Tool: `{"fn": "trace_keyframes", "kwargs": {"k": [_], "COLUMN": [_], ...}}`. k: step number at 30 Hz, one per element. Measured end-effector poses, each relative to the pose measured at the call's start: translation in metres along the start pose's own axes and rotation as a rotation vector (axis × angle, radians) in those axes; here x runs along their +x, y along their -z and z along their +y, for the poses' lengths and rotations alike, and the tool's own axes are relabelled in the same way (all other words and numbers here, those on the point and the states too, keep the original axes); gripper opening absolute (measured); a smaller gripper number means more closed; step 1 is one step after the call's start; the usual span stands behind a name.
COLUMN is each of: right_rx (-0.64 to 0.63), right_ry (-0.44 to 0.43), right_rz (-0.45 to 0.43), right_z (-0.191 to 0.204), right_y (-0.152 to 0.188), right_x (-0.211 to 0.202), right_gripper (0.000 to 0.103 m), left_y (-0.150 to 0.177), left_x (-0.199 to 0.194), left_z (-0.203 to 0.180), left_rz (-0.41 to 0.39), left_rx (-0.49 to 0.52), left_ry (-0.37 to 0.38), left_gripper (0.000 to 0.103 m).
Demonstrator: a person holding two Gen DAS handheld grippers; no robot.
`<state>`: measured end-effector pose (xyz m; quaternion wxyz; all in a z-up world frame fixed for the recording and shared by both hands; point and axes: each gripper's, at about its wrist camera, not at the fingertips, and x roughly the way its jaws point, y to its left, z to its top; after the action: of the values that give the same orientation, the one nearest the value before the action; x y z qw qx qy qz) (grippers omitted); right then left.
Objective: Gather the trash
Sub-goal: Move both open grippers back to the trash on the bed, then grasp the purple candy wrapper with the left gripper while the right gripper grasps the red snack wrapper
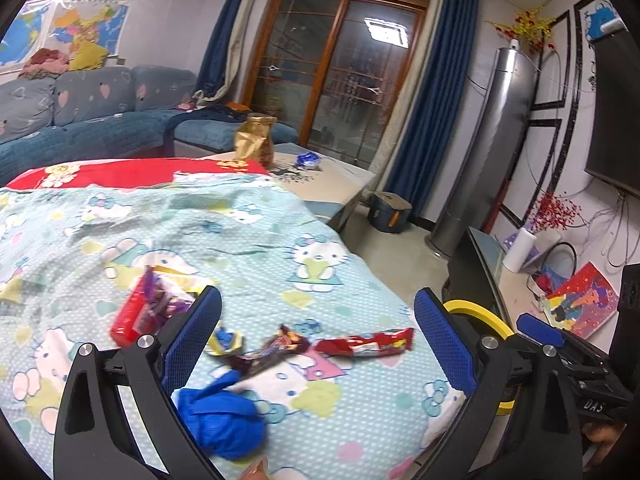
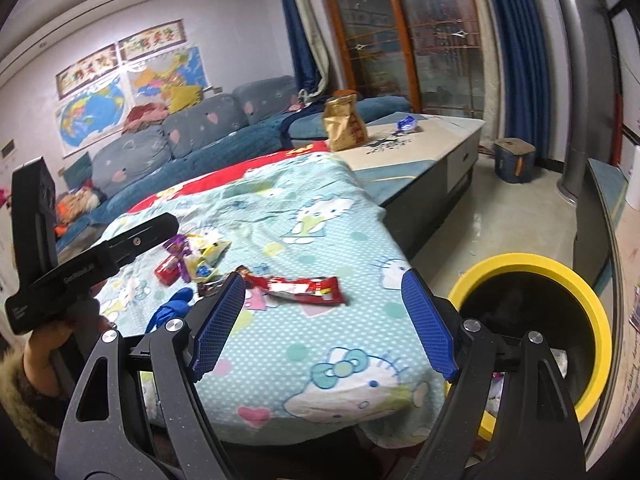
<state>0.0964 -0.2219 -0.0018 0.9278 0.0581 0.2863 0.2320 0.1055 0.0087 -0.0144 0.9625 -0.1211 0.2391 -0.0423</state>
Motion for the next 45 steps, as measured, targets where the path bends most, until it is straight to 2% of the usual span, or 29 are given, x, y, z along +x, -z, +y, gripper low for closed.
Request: {"fn": "trace_keyframes", "kwargs": {"k": [11,15,20,23,25,28,31,32,34,38,40,42,44,45], "right_rx": [-0.154,-0.207,-0.298,-0.366,-0.391,-0.394,-0.392,-0.383,-0.363,-0.309,-0.278,-0.250,-0.214,-0.199], "right_ry": [-0.024,-0.037,-0.006,0.026,0.043,0.057,0.072,0.070,0.053,0.011,-0.010,-0.026,-0.048,-0.056], "right_rz": [0.092,0.132,0.177,0.192,0.218,0.246,0.278,0.296,0.332,0.327,0.326,0.327,0.331,0.331], "right_z": [0.041,0.055,0.069,0.075,0.077,0.075,0.070,0.068,0.064,0.058,0.056,0.053,0.050,0.048], "right_y": [-0.001,0.003,0.007,0.009,0.010,0.010,0.012,0.013,0.017,0.021,0.023,0.024,0.024,0.024], "right_x": [0.040,0.060,0.090,0.107,0.119,0.134,0.146,0.150,0.157,0.152,0.148,0.144,0.140,0.139], "right_gripper": [0.072,0.072,0.072,0.071,0.071,0.070,0.059,0.049,0.038,0.025,0.024,0.023,0.023,0.022], "left_y": [-0.002,0.001,0.006,0.005,0.004,0.002,0.001,0.001,0.001,0.001,0.003,0.005,0.006,0.006], "left_x": [-0.008,-0.004,0.007,0.014,0.019,0.027,0.035,0.038,0.044,0.052,0.056,0.057,0.056,0.054], "left_z": [0.045,0.065,0.089,0.102,0.110,0.116,0.119,0.120,0.122,0.122,0.125,0.125,0.126,0.126], "left_rz": [-0.010,0.005,0.040,0.055,0.070,0.082,0.098,0.104,0.115,0.126,0.138,0.143,0.140,0.134], "left_rx": [-0.064,-0.099,-0.150,-0.167,-0.178,-0.192,-0.197,-0.202,-0.211,-0.212,-0.227,-0.231,-0.240,-0.241], "left_ry": [-0.074,-0.098,-0.123,-0.135,-0.148,-0.151,-0.151,-0.148,-0.143,-0.156,-0.157,-0.164,-0.156,-0.154], "left_gripper": [0.094,0.094,0.093,0.084,0.073,0.062,0.054,0.053,0.048,0.040,0.025,0.018,0.017,0.010]}}
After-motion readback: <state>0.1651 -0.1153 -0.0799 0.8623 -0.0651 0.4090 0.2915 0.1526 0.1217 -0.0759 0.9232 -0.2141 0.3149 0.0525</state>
